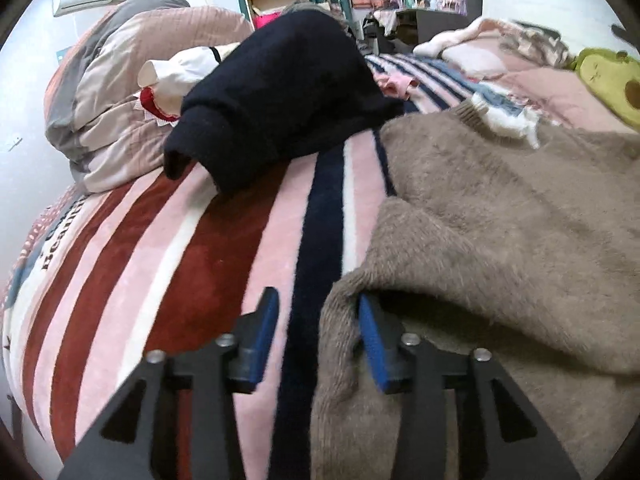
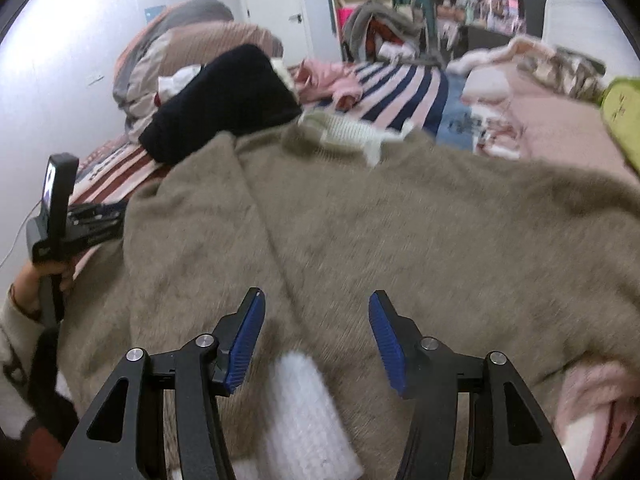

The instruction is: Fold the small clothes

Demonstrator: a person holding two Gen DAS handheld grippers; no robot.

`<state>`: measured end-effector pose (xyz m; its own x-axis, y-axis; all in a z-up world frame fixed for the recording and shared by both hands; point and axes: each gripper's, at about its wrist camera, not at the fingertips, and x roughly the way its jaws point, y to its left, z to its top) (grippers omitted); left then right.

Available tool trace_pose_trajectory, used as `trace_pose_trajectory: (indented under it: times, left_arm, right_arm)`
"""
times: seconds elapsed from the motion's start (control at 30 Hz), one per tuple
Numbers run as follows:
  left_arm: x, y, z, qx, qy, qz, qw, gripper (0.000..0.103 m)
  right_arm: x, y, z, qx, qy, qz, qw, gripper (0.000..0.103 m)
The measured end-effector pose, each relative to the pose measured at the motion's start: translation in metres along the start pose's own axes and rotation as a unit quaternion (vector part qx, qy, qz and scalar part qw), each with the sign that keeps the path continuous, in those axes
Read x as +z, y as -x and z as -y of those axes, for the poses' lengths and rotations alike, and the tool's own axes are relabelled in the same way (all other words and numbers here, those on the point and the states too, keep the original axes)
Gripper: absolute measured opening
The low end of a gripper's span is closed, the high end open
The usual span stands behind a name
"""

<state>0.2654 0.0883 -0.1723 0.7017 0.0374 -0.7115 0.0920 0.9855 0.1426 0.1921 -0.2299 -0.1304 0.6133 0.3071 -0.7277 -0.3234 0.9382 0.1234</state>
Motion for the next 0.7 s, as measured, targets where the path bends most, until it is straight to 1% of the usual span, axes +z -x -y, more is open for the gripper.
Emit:
trace_pose_trajectory:
  times: [0.03, 0.07, 0.13, 0.2, 0.23, 0.27, 0.3, 0.33, 0.37, 0.4, 0.5, 0.57, 0.6, 0.67, 0.7]
  left_arm:
    - [-0.001, 0.004, 0.0, -0.004, 0.0, 0.002, 1.0, 0.051]
    - [-0.003, 0.011, 0.0, -0.009, 0.0, 0.008, 0.9999, 0.058]
    - [-0.005, 0.022, 0.0, -0.012, 0.0, 0.015, 0.9998, 0.061]
    - [-0.007, 0.035, 0.001, -0.015, 0.002, 0.022, 0.9996, 0.061]
    - [-0.009, 0.045, 0.0, -0.016, 0.005, 0.029, 0.9994, 0.061]
    - [-0.01, 0.051, 0.001, -0.019, 0.007, 0.033, 0.9992, 0.061]
    - [-0.01, 0.057, 0.002, -0.022, 0.008, 0.038, 0.999, 0.061]
    - [-0.011, 0.066, 0.004, -0.028, 0.01, 0.046, 0.9985, 0.062]
    - [-0.011, 0.073, 0.006, -0.034, 0.01, 0.052, 0.998, 0.062]
    - [-0.011, 0.079, 0.009, -0.039, 0.009, 0.058, 0.9975, 0.062]
    - [-0.009, 0.094, 0.018, -0.05, 0.004, 0.073, 0.9961, 0.062]
    - [-0.007, 0.104, 0.026, -0.06, 0.003, 0.081, 0.9949, 0.062]
    - [-0.007, 0.108, 0.031, -0.065, 0.004, 0.084, 0.9944, 0.063]
    - [-0.006, 0.114, 0.039, -0.075, 0.006, 0.087, 0.9933, 0.068]
    - [-0.005, 0.117, 0.043, -0.08, 0.007, 0.089, 0.9928, 0.069]
  right_arm:
    - [-0.003, -0.001, 0.0, 0.005, -0.003, -0.006, 1.0, 0.059]
    - [-0.007, -0.001, 0.001, 0.012, -0.004, -0.015, 1.0, 0.059]
    - [-0.014, -0.004, 0.0, 0.025, -0.006, -0.03, 0.999, 0.059]
    - [-0.019, -0.006, -0.001, 0.032, -0.008, -0.044, 0.998, 0.059]
    - [-0.021, -0.007, -0.001, 0.039, -0.011, -0.048, 0.998, 0.057]
    - [-0.023, -0.006, -0.002, 0.051, -0.013, -0.052, 0.997, 0.051]
    - [-0.025, -0.006, -0.002, 0.06, -0.014, -0.052, 0.997, 0.033]
    - [-0.027, -0.004, -0.003, 0.07, -0.014, -0.051, 0.996, 0.02]
    - [-0.029, 0.0, -0.005, 0.07, -0.012, -0.044, 0.997, 0.016]
    - [-0.03, 0.005, -0.007, 0.061, -0.005, -0.035, 0.998, 0.012]
    - [-0.029, 0.023, -0.007, 0.042, -0.008, -0.003, 0.999, 0.011]
    - [-0.029, 0.034, -0.003, 0.035, -0.012, 0.005, 0.999, 0.011]
    - [-0.031, 0.036, -0.002, 0.027, -0.011, 0.004, 1.0, 0.011]
    - [-0.037, 0.032, -0.002, 0.018, -0.008, -0.015, 1.0, 0.015]
    - [-0.04, 0.029, -0.002, 0.014, -0.01, -0.021, 1.0, 0.021]
